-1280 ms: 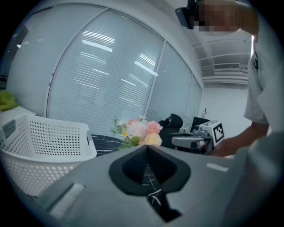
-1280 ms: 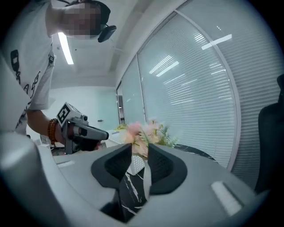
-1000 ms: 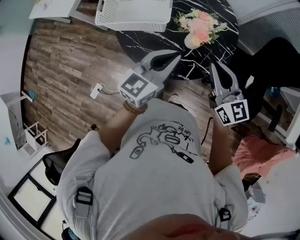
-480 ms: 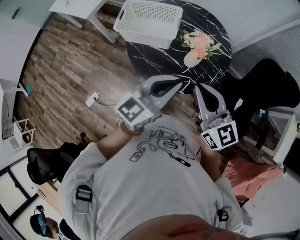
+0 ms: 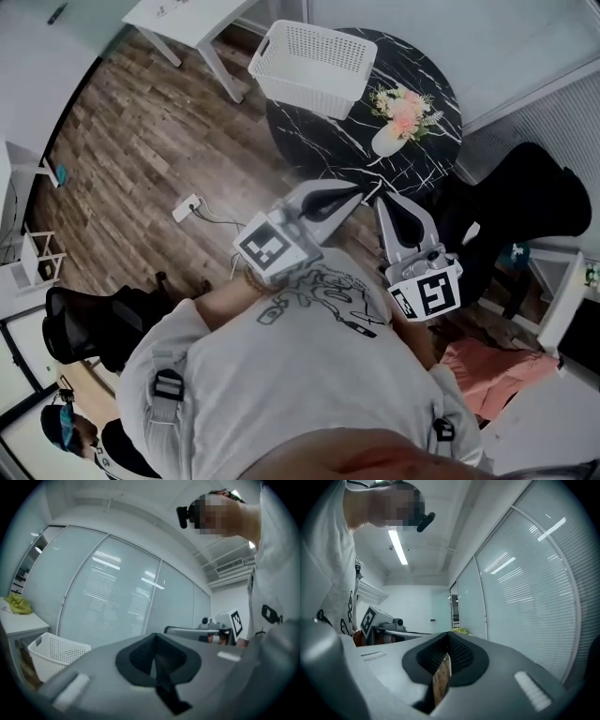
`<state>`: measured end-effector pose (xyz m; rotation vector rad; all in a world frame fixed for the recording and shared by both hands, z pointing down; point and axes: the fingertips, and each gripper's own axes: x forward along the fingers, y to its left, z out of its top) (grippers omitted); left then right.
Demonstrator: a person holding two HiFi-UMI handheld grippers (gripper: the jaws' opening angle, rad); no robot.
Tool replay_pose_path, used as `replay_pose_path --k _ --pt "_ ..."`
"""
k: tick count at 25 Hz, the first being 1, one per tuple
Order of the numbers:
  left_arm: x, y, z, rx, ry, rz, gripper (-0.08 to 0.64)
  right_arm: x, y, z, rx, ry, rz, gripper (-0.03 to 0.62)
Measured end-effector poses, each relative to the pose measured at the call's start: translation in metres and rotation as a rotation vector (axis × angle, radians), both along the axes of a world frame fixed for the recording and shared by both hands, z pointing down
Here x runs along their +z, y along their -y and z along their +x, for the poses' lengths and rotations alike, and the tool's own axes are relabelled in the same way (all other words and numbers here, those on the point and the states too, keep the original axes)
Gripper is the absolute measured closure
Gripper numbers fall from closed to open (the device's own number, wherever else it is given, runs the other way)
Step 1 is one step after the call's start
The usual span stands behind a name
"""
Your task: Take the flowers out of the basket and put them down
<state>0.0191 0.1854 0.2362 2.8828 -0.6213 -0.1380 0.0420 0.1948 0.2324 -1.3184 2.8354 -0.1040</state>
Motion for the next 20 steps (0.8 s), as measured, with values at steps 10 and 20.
replay_pose_path --k 10,20 --pt "-0.0009 -0.0046 -0.0036 -0.012 0.013 0.011 0.558 -0.0064 -0.0065 -0.0086 0.01 -0.007 0.013 0.588" --pt "-0.0001 -0.0024 -0.0067 -0.007 0.01 -0.001 0.558 -0.0054 -0.005 -0.0091 0.019 -0.019 0.007 0.588"
